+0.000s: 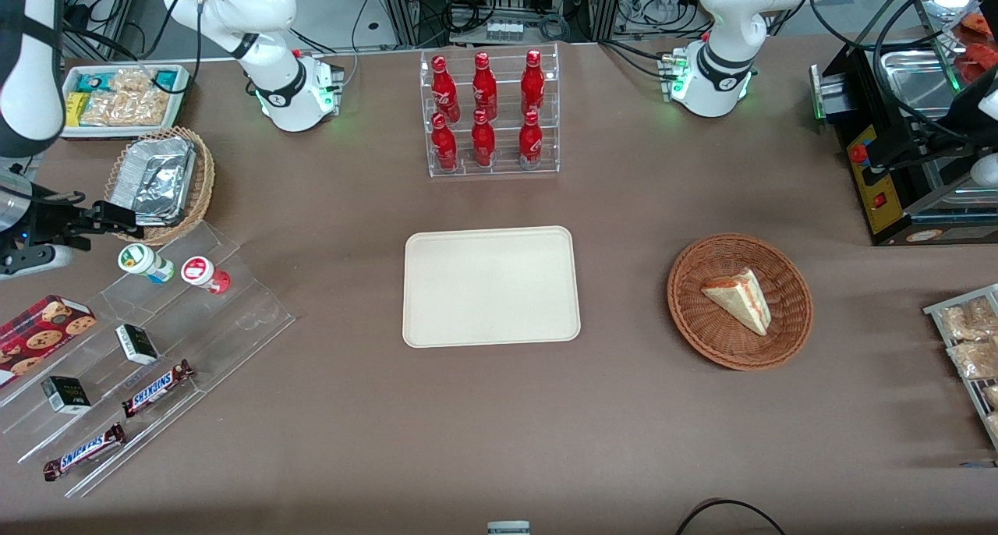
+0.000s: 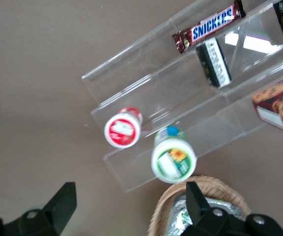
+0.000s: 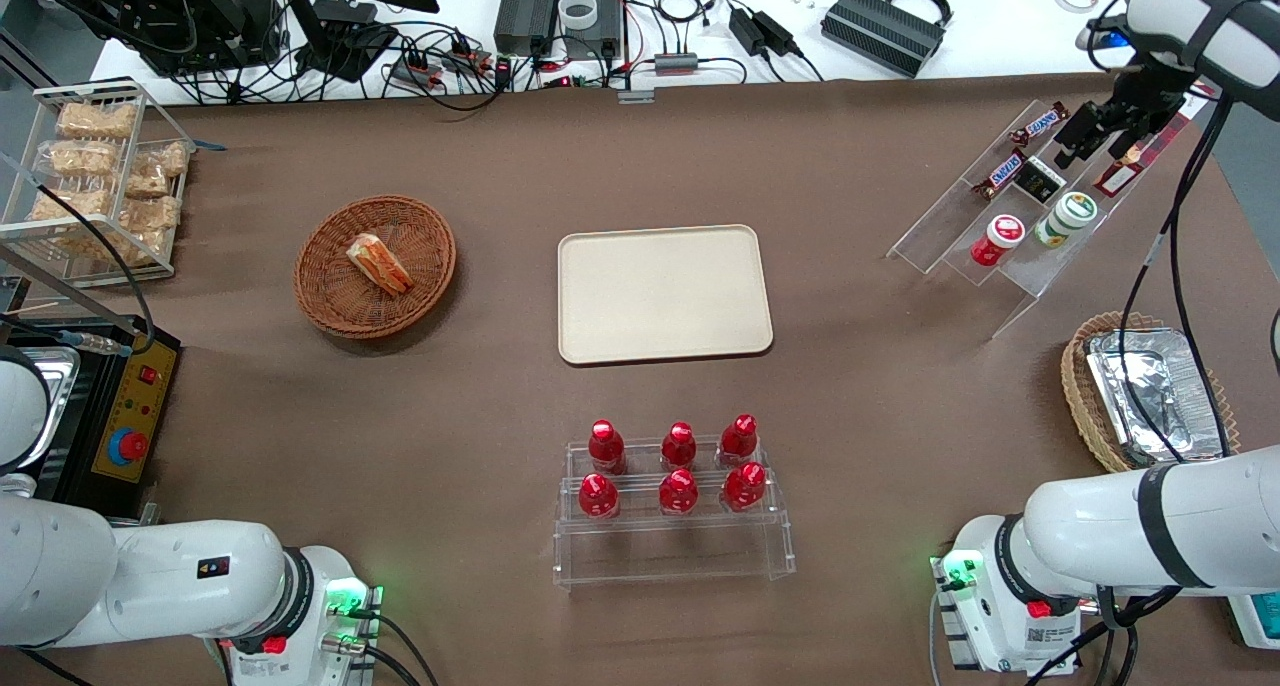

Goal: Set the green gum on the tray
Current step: 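Move the right gripper down over the green sunflower gum jar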

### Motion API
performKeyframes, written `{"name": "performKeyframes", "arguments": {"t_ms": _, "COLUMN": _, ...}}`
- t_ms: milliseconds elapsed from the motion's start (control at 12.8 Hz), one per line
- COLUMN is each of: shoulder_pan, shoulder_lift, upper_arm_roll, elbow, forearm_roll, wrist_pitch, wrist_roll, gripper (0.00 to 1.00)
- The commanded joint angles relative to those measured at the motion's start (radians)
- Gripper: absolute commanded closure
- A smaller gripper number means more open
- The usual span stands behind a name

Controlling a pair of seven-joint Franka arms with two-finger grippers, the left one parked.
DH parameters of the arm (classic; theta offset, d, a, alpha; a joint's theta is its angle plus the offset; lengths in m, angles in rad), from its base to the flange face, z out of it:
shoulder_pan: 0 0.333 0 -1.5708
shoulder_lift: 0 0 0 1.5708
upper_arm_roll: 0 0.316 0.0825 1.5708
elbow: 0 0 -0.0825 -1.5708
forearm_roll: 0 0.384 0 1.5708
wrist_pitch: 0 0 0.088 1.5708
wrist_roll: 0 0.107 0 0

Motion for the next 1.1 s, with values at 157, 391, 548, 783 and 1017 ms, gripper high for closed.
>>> {"name": "performKeyframes", "arguments": {"t_ms": 157, "shoulder_pan": -0.063, "shoulder_lift": -0.057, "upper_arm_roll": 0.003, "elbow": -0.208, "forearm_roll": -0.016, "wrist_pitch": 0.283, "wrist_roll": -0.324, "gripper": 0.01}}
{"name": "performKeyframes", "arguments": {"t_ms": 391, "shoulder_pan": -0.070, "shoulder_lift": -0.038, "upper_arm_roll": 0.003, "elbow": -0.234, "forearm_roll": 0.008, "wrist_pitch": 0.334, "wrist_roll": -0.342, "gripper": 0.01}}
{"name": "performKeyframes", "arguments": {"t_ms": 548, "shoulder_pan": -0.070, "shoulder_lift": -0.030, "upper_arm_roll": 0.002, "elbow": -0.264, "forearm_roll": 0.016, "wrist_pitch": 0.382, "wrist_roll": -0.341, "gripper": 0.01}}
{"name": "performKeyframes", "arguments": {"t_ms": 783, "shoulder_pan": -0.072, "shoulder_lift": -0.027, "upper_arm_roll": 0.001, "elbow": -0.275, "forearm_roll": 0.016, "wrist_pitch": 0.391, "wrist_roll": -0.342, "gripper": 0.01}}
{"name": "performKeyframes", "arguments": {"t_ms": 1017, "shoulder_pan": -0.072, "shoulder_lift": -0.022, "upper_arm_roll": 0.001, "elbow": -0.284, "forearm_roll": 0.016, "wrist_pitch": 0.394, "wrist_roll": -0.342, "gripper": 0.02}}
